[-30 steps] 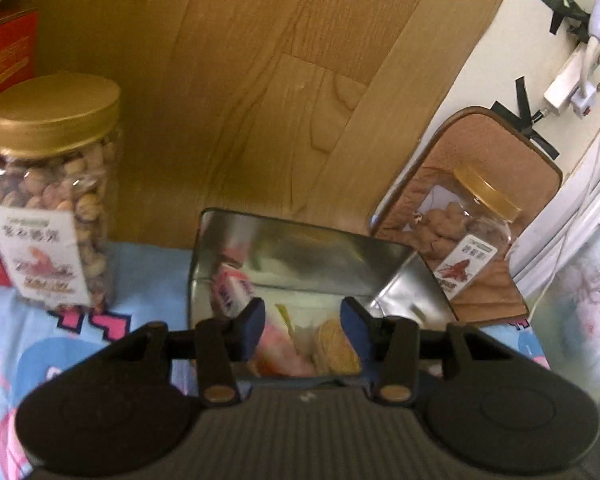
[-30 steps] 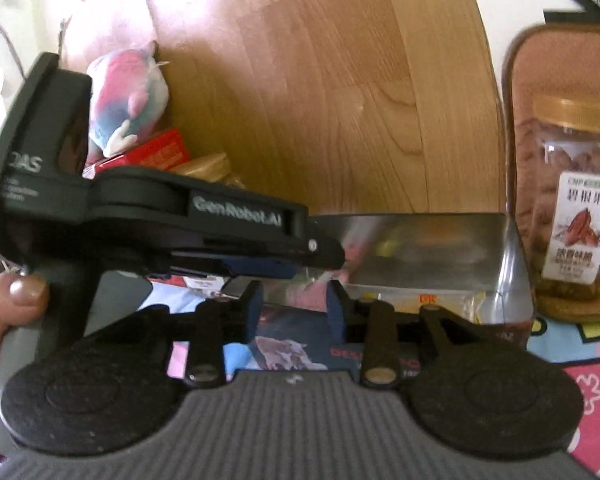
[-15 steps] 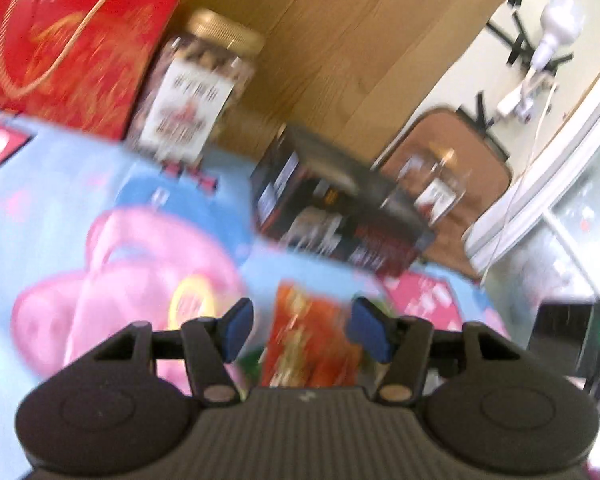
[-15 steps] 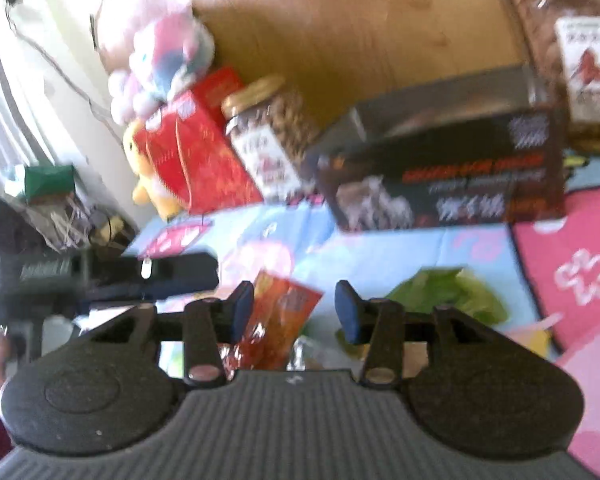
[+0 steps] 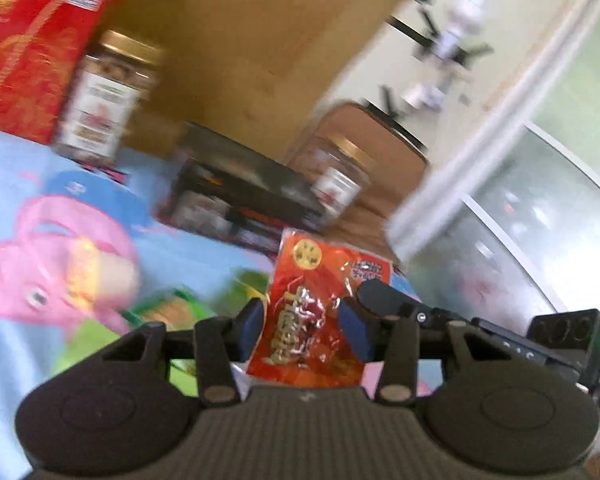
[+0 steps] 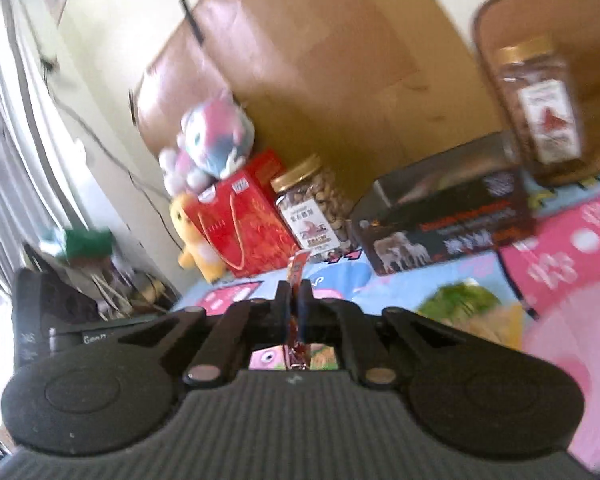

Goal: Organize snacks
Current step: 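Grasp the orange spicy snack packet with the left gripper, then carry the orange packet into the silver tin and release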

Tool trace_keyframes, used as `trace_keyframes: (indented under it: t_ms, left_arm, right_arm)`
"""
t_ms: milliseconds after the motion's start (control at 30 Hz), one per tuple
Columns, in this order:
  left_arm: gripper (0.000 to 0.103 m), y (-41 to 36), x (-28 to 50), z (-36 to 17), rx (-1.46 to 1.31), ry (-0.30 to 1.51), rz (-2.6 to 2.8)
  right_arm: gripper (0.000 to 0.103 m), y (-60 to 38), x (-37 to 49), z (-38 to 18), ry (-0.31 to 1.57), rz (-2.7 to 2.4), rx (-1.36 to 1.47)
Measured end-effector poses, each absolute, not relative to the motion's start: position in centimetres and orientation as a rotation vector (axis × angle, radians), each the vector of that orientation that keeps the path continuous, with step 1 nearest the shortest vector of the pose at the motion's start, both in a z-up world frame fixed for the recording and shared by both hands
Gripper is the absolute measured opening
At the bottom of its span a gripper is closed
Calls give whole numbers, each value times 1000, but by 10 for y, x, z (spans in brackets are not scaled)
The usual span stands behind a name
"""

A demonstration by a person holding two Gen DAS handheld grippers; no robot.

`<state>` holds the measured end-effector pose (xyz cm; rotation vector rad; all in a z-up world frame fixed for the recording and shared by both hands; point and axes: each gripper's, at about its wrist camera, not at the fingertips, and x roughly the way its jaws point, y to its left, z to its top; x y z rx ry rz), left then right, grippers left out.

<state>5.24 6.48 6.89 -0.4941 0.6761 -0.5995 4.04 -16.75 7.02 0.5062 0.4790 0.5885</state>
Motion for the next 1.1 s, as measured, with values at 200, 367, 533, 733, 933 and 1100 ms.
trace_keyframes:
  t_ms: [200,367,533,733,933,1100]
  left_arm:
    - [42,13,23,45,-463,770,-745]
    - [42,-4,5,31,-331,794,-698]
    - [46,6,-4,31,-294,783,-609]
    - [54,0,19,20,-293,847,-624]
    - [53,-12,38,2,-402,948,-728]
    - [52,-11,36,-8,-530,998,-775]
  right_arm:
    - [6,-212,-12,28,557,470,603]
    - [15,-225,-25,-13,628,354,613]
    - [46,-240,-32,-18,612,288,574]
    - [56,-242,-47,-13,601,341,482]
    - [55,-239,-49,-16,619,401,467]
    - [39,-230,-47,-16,606,404,414]
